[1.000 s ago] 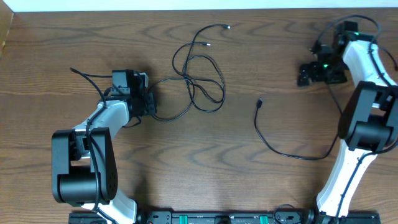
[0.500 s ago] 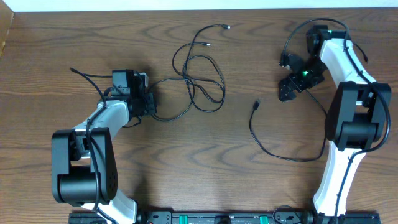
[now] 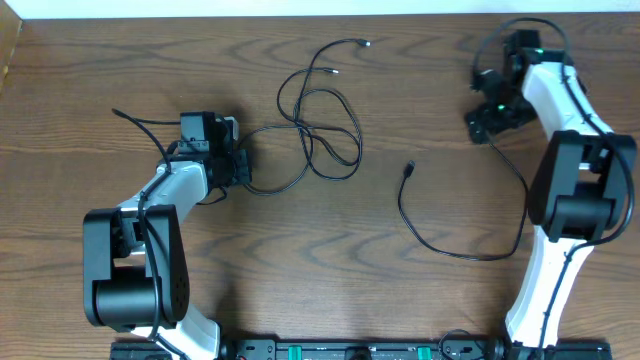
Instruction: Untangle cables
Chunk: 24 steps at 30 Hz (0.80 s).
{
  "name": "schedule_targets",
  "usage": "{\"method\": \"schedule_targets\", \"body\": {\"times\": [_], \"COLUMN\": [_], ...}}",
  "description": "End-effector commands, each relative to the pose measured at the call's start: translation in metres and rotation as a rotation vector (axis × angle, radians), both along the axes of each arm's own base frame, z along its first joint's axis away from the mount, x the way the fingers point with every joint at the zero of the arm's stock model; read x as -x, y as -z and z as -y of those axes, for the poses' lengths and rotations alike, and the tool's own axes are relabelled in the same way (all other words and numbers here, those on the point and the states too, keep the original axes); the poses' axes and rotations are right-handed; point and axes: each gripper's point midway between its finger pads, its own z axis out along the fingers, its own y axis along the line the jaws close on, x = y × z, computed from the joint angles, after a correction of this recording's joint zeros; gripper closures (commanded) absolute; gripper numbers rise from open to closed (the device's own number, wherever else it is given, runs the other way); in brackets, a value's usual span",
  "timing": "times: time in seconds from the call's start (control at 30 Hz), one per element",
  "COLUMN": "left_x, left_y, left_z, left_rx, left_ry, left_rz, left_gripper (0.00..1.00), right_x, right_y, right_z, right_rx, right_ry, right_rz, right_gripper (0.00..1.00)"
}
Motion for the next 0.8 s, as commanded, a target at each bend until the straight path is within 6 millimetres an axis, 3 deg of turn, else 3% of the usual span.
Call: {"method": "schedule_targets", "body": {"times": [0.0,0.2,0.3,0.5,0.67,0.7,0.77], "left_x": [0.009,0.009,0.008,0.008,0.008,0.007,0.007], "left_y": [0.007,0.007,0.007,0.007,0.007,0.007,0.007], "left_z": [0.005,0.005,0.005,0.005,0.005,0.005,0.005], "left_rx": [0.011,0.011,0.011,0.011,0.011,0.011,0.011], "left_ry": [0.013,0.013,0.013,0.013,0.013,0.013,0.013], "left_rz": [-0.034,-0.033,-0.03,-0.03,-0.029,-0.027,-0.026], "left_gripper": [0.93,0.93,0.93,0.92,0.93,0.92,0.93], "right_x": [0.004,0.028,0.04,0.07,0.074,0.066,0.059], "right_y": [-0.008,-0.007,-0.007,-0.008,-0.008,-0.018,-0.034], "right_z": [0.075,0.143,0.167,0.22,0.231,0.227,0.228], "right_rx": [0.115,0.092,0.093,0.075,-0.15,-0.255,-0.299], "right_ry": [0.341,0.631,0.694,1.012,1.058,1.008,0.976], "right_rz": [0.059,0.08,0.08,0.117,0.149,0.177,0.215], "right_gripper": [0.01,0.01,0.01,0.01,0.01,0.01,0.02]}}
